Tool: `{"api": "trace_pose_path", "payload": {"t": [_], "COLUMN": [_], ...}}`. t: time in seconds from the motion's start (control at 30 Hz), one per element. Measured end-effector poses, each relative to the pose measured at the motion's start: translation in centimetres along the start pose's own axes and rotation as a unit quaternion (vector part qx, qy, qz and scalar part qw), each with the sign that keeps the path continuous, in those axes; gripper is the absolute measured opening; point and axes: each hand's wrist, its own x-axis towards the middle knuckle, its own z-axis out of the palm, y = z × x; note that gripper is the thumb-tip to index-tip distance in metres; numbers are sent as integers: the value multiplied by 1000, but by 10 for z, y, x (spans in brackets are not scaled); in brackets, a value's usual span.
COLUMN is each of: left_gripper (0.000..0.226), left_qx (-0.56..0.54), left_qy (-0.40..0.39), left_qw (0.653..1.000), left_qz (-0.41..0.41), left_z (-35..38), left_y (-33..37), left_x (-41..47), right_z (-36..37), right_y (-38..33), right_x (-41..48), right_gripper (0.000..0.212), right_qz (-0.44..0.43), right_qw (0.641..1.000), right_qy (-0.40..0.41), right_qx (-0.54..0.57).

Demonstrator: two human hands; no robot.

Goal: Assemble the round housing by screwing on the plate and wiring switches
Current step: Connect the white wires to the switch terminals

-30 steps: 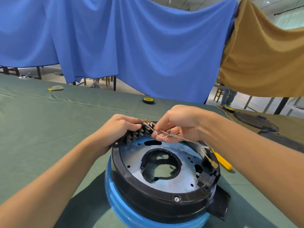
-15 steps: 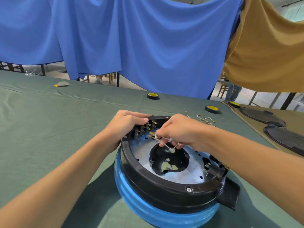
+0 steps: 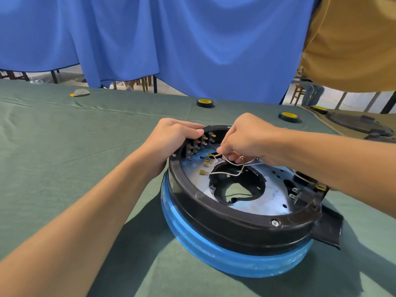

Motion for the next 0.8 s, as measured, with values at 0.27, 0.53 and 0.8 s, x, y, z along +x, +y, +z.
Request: {"api": "trace_pose_path", "payload": {"t": [0.27, 0.53, 0.8], "left_gripper": [23, 24, 24], "left_qx": [-11, -16, -15], "left_qy": [2, -7, -2], "left_qw": [1000, 1000, 1000], "left_qz": [2, 3, -1], "left_z": [1, 1, 1], "left_y": [0, 4, 5], "left_x": [0, -3, -3], "right_z": [4, 7, 9], "right_y": [-4, -5, -3], "right_x": [-1, -6, -7], "right_gripper": [8, 8, 9], "right_qz": [8, 2, -6], "right_qw": [999, 998, 998], "right_qy": [10, 10, 34], "right_qx": [41, 64, 50]}}
